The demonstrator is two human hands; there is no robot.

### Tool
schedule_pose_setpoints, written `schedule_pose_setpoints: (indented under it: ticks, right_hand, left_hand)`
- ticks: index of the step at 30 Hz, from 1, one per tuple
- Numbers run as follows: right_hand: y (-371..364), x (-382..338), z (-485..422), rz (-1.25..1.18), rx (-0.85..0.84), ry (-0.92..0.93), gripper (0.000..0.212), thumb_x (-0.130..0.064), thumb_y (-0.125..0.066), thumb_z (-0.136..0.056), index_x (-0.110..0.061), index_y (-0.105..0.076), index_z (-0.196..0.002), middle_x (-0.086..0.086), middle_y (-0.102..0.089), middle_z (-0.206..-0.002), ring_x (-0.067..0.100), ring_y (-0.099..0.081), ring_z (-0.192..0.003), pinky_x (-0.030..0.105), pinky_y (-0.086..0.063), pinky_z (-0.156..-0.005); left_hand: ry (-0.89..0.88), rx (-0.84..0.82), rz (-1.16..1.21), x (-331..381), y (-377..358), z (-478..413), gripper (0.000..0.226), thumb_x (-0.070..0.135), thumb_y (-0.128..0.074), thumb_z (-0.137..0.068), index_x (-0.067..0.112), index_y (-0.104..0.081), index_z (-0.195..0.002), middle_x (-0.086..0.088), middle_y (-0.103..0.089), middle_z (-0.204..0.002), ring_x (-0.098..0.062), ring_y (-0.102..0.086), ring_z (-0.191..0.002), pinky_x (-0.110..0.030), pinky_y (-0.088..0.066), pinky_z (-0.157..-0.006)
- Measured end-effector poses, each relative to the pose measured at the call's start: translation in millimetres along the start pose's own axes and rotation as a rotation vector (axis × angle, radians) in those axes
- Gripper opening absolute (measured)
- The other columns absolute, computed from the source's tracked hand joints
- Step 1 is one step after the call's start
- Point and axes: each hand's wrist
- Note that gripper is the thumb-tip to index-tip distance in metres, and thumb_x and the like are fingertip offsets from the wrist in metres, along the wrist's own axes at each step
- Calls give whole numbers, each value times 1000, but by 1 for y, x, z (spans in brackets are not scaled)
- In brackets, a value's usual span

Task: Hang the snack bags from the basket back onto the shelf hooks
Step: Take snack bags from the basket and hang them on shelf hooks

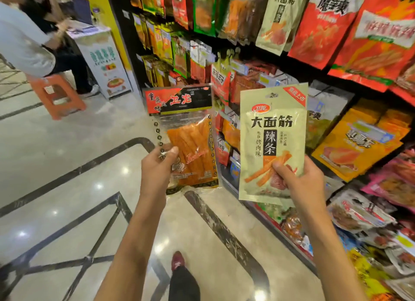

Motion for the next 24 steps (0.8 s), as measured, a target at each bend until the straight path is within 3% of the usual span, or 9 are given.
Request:
schedule_pose_setpoints:
  ticks: [4, 7, 10, 16, 21, 24]
  right_hand:
    - [-60, -5, -55, -5, 88, 10, 19, -11, -68, -91, -25, -65, -103, -20, -73, -82, -6, -68, -74, 12, -52, -58]
    - [-97, -10, -96, 6, 158, 10, 18, -13, -68, -91, -25, -66, -104, -26, -73, -85, -5, -69, -78, 11, -51, -60]
    - [-125, -12, -131, -14, 223, 7, 20, -11, -67, -91, -25, -66, -106, -26, -73, -86, -6, -69, -78, 14, -53, -60]
    - [-163, -13, -209, -9, 271, 24, 18, -13, -68, -91, -29, -65, -100, -28, -72, -86, -9, -67, -80, 6, -47, -61]
    - [-175, -15, -278, -4, 311, 44, 17, -14, -68, -91, -26, -68, -102, -16, -75, -89, 0, -71, -81, 16, -55, -63]
    - [-176, -19, -316, 26, 371, 60, 16, -17, -70, -89, -29, -68, -100, -12, -76, -94, 5, -71, -87, 25, -57, -75]
  left_hand:
    - [4, -85, -27, 22, 2, -102, 20, 26, -59, -98, 19, -69, -113, -2, -75, -103, -22, -71, -99, -42, -59, -84]
    - [-14, -148, -38, 38, -5, -171, 21, 26, -60, -97, 17, -70, -113, -3, -75, -105, -24, -71, -101, -50, -57, -89]
    - [-28, -220, -62, 48, -18, -225, 18, 26, -58, -99, 20, -70, -112, 0, -75, -105, -20, -70, -101, -45, -57, -89]
    - [-51, -285, -39, 62, -56, -323, 15, 26, -59, -99, 23, -70, -109, 4, -75, -102, -16, -71, -97, -35, -57, -76]
    - [-51, -315, -42, 78, -96, -395, 18, 25, -59, -98, 18, -70, -110, -3, -75, -103, -26, -70, -100, -52, -57, -86]
    - [-77, -339, -31, 91, -123, -431, 18, 27, -59, -98, 18, -71, -109, -4, -76, -100, -28, -71, -98, -51, -58, -85]
Point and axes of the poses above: each hand's wrist, its own z-axis away from the middle knuckle, its own y-axis out of the back of the hand, x = y × z
